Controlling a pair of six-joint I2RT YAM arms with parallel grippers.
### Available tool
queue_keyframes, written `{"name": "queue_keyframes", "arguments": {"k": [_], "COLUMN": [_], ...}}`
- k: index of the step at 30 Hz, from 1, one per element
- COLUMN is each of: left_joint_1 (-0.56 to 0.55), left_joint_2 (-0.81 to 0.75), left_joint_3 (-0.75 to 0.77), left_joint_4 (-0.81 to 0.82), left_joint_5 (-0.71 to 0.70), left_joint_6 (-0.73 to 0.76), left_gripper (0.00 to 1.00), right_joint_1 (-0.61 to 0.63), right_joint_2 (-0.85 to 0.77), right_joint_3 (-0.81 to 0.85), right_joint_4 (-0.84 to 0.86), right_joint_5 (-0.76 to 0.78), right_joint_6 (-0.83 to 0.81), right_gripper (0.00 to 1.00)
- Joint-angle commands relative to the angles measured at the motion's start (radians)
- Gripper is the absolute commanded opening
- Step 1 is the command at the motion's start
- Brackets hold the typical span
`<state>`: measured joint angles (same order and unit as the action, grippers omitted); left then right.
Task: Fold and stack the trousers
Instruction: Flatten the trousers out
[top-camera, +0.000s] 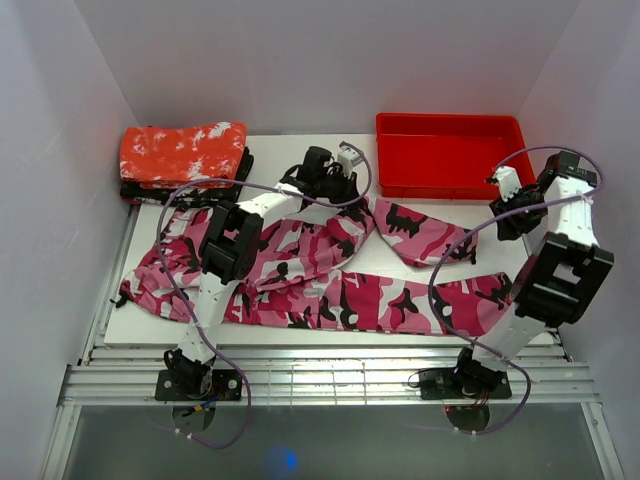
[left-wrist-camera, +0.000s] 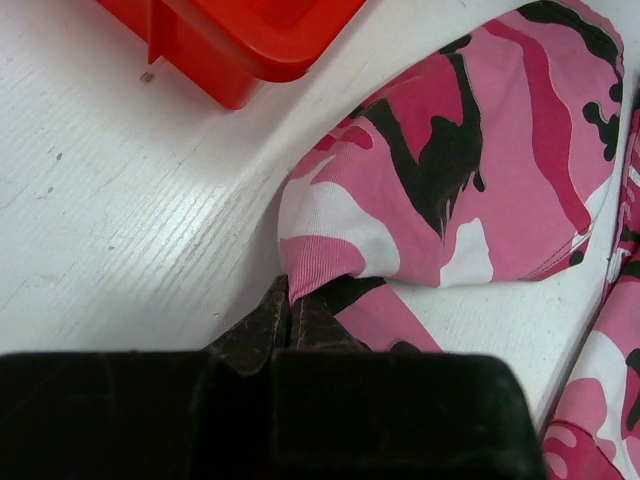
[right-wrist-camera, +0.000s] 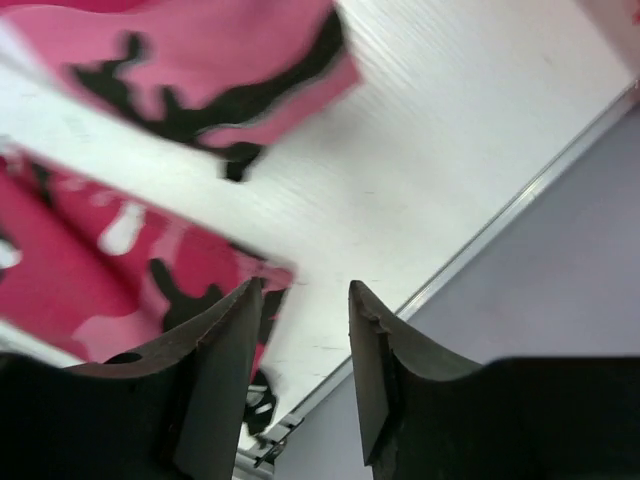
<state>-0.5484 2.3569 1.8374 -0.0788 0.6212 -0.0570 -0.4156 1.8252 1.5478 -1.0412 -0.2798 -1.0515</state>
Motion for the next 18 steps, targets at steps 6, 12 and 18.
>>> {"name": "queue_keyframes", "arguments": {"k": [6, 12, 18], "left_joint_1": [-0.015, -0.004, 0.068], "left_joint_2": [0.015, -0.036, -0.183], "left_joint_3": [0.039, 0.039, 0.051], "left_joint_4": [-0.042, -0.068, -0.195], "left_joint_5": [0.000, 0.080, 0.097], "left_joint_6": [-0.027, -0.037, -0.050], "left_gripper": [0.28, 0.59, 0.82], "right_joint_1": [0.326, 0.457, 0.488], "right_joint_2": [-0.383, -0.327, -0.230], "right_joint_3": [-0.423, -0.534, -0.586], "right_joint_4": [0.160, 0.328, 0.479], "right_joint_5": [-0.019, 0.033, 0.143], "right_joint_6": [-0.036, 0.001, -0.004], "right_gripper": [0.53, 0.71, 0.67]}}
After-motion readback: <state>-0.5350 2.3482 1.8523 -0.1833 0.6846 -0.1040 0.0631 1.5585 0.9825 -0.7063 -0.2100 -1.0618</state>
